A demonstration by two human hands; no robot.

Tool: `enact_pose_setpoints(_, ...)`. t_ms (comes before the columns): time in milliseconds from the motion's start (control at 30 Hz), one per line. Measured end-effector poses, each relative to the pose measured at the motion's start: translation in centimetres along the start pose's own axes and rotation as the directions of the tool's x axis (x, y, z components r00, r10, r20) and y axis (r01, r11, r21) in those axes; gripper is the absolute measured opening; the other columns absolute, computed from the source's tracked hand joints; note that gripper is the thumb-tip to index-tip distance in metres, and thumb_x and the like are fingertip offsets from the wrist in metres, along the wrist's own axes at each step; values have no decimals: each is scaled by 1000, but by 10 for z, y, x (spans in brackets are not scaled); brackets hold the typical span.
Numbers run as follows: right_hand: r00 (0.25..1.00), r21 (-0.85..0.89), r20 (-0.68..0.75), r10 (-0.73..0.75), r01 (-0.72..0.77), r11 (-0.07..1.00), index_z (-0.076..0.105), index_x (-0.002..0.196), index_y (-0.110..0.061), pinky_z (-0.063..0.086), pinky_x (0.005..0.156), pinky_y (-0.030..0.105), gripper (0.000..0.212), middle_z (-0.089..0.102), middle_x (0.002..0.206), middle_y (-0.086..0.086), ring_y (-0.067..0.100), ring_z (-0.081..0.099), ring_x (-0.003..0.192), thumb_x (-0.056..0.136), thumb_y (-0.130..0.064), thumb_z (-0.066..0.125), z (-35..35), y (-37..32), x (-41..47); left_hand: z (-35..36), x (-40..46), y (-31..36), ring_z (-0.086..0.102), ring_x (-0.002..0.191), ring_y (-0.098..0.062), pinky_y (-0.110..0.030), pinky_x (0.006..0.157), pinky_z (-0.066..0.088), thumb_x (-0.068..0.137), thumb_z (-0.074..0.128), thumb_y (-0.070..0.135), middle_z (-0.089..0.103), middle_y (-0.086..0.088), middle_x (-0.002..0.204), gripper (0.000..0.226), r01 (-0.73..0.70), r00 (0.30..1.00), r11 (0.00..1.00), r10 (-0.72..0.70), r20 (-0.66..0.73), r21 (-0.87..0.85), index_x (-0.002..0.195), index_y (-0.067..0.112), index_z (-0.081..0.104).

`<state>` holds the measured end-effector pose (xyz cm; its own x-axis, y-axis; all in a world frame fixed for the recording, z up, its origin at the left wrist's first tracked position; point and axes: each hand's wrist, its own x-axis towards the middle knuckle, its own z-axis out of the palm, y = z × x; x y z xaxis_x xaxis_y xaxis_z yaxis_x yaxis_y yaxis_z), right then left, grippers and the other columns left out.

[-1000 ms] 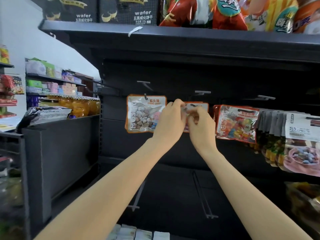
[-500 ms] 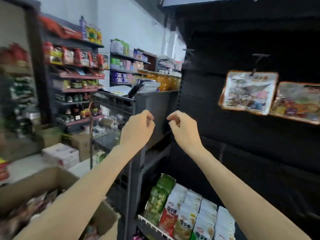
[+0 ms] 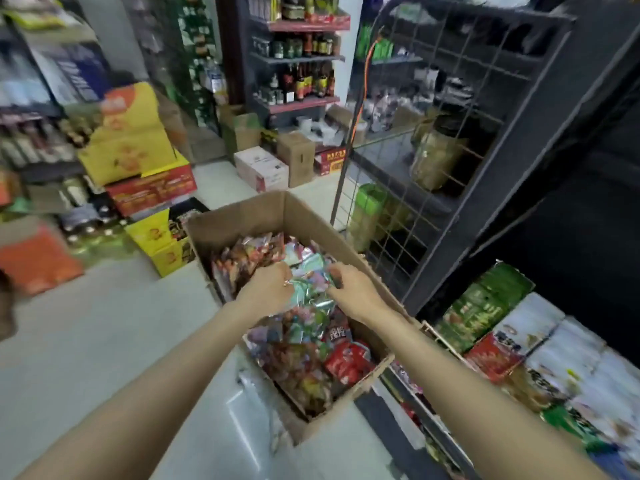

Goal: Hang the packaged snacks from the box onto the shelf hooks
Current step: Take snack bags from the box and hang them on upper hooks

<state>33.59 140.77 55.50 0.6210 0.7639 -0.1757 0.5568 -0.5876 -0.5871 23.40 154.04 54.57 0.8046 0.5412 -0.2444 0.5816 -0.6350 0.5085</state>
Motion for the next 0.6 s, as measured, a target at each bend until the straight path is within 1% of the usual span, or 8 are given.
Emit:
enact_pose_setpoints(100, 978, 15, 207, 23, -27, 1000, 38, 143, -12, 33, 100, 27, 52, 38, 148, 8, 23, 39, 134, 97, -31, 52, 34, 2, 10, 20, 4, -20, 46, 125, -29, -29, 96, 33, 98, 44, 21, 50, -16, 135, 40, 6, 984, 997, -20, 176, 80, 135, 4, 42)
enact_pose_setpoints(200, 946, 45, 321, 43, -61, 997, 30, 147, -13, 30, 101, 24, 64, 32, 152, 6, 20, 36, 136, 95, -45, 49, 57, 8, 15, 32, 7, -31, 44, 126, -30, -30, 99, 34, 98, 45, 22, 45, -15, 139, 44, 28, 966, 993, -56, 253, 110, 138, 5, 38)
enact_pose_setpoints(300, 899, 149, 432, 76, -154, 977, 18, 151, -13, 26, 98, 19, 79, 26, 155, 3, 18, 32, 138, 91, -50, 53, 65, 14, 18, 35, 11, -36, 38, 133, -29, -31, 103, 33, 97, 43, 18, 35, -15, 147, 48, 27, 951, 991, -67, 303, 134, 143, 5, 32)
enact_pose_setpoints(400, 848, 126, 523, 81, -171, 977, 19, 146, -18, 33, 103, 27, 91, 34, 146, 3, 18, 40, 129, 78, -56, 67, 68, 21, 19, 33, 11, -35, 34, 135, -27, -29, 104, 32, 97, 39, 11, 32, -12, 150, 49, 32, 948, 992, -70, 311, 124, 146, 10, 30)
enact_pose_setpoints(433, 840, 88, 536, 80, -150, 985, 25, 142, -20, 36, 103, 30, 89, 39, 139, 2, 17, 43, 124, 75, -55, 71, 68, 22, 19, 32, 10, -34, 32, 137, -27, -30, 105, 31, 97, 39, 9, 29, -11, 152, 50, 30, 947, 992, -67, 316, 122, 146, 11, 29)
enact_pose_setpoints(500, 837, 19, 543, 63, -87, 996, 41, 128, -21, 40, 98, 33, 69, 45, 123, -2, 15, 46, 113, 74, -47, 75, 71, 21, 18, 34, 7, -34, 25, 141, -27, -31, 109, 27, 97, 39, 9, 17, -10, 156, 54, 15, 943, 992, -56, 329, 125, 149, 11, 23)
enact_pose_setpoints(533, 842, -13, 538, 39, -38, 999, 49, 118, -20, 42, 93, 31, 52, 49, 114, -2, 16, 49, 106, 77, -40, 74, 72, 21, 19, 35, 5, -33, 23, 142, -28, -32, 109, 27, 97, 39, 8, 10, -11, 158, 56, 7, 940, 991, -51, 337, 131, 149, 11, 21)
enact_pose_setpoints(600, 855, -59, 518, -16, 54, 997, 59, 92, -15, 44, 75, 27, 15, 56, 90, -1, 17, 53, 85, 83, -24, 67, 75, 17, 21, 38, 3, -34, 22, 142, -32, -35, 108, 29, 97, 38, 7, -2, -13, 158, 57, 3, 937, 989, -55, 345, 148, 150, 13, 18)
